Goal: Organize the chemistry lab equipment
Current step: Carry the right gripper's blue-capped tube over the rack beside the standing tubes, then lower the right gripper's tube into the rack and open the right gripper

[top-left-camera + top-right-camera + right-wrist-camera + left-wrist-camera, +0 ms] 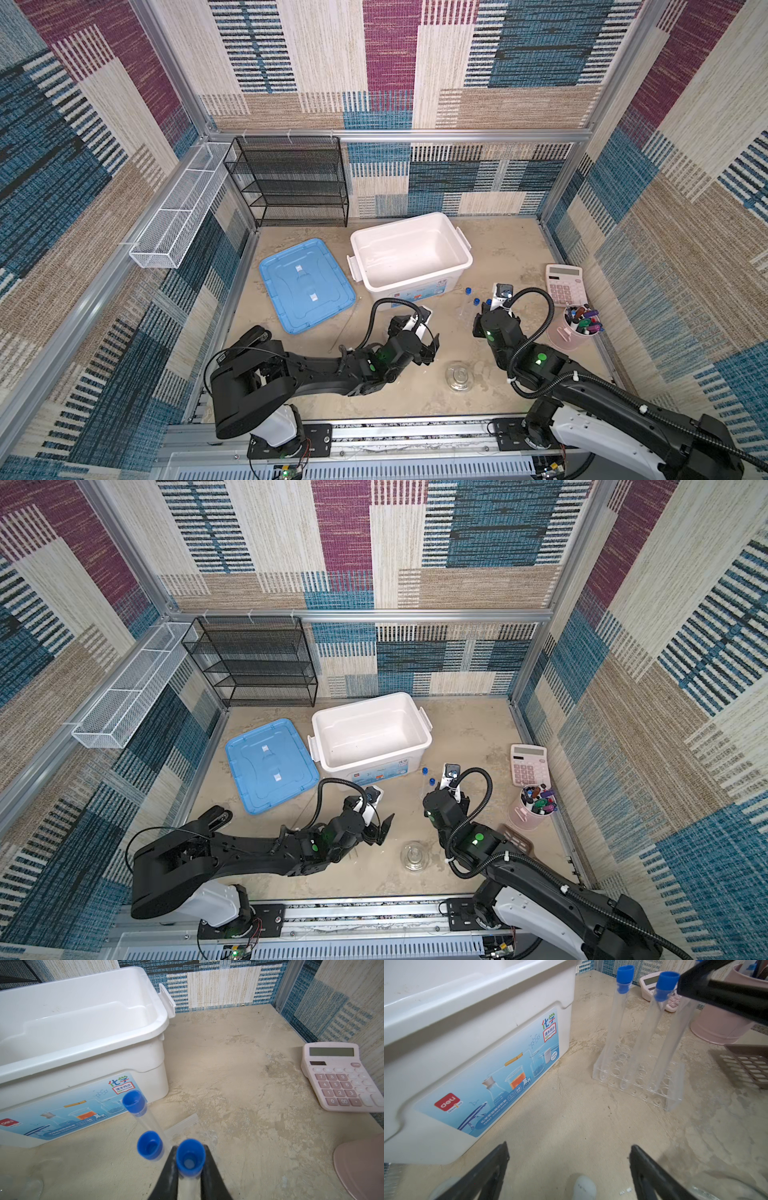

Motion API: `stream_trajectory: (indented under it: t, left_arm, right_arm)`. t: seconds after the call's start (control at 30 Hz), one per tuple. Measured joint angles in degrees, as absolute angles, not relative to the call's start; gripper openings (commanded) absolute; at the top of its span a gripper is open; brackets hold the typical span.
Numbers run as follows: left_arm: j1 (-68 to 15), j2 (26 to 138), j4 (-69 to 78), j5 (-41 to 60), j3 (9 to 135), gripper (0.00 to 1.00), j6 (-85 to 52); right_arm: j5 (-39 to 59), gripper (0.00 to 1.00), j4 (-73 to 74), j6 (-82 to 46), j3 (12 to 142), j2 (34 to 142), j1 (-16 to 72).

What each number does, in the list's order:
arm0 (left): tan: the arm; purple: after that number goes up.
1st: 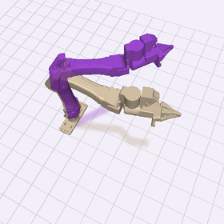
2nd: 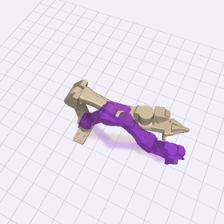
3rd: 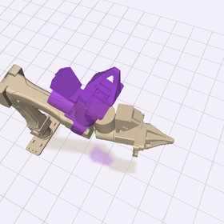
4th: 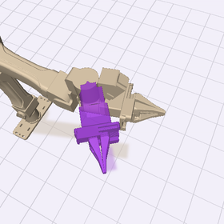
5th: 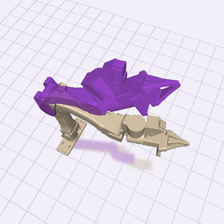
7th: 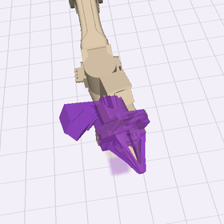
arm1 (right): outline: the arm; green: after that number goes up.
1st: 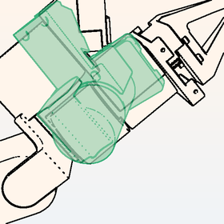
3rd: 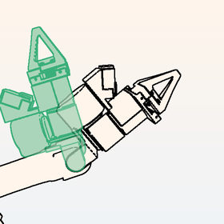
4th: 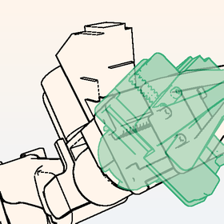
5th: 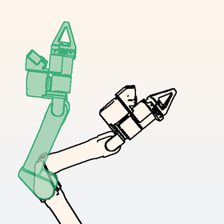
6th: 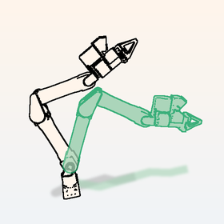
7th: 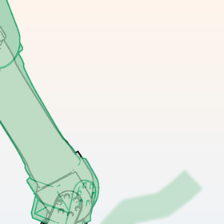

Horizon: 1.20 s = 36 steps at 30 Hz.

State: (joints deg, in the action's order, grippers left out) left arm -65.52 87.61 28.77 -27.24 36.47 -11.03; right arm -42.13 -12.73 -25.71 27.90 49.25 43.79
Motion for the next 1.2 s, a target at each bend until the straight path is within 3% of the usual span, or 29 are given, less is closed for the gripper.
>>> stream_trajectory:
  t: [1.2]
  left_arm:
    - [-65.52,86.5,29.32,-28.32,34.59,0.94,-11.03]
  right_arm:
    - [-40.25,0.12,-11.97,-26.15,28.23,49.76,46.17]
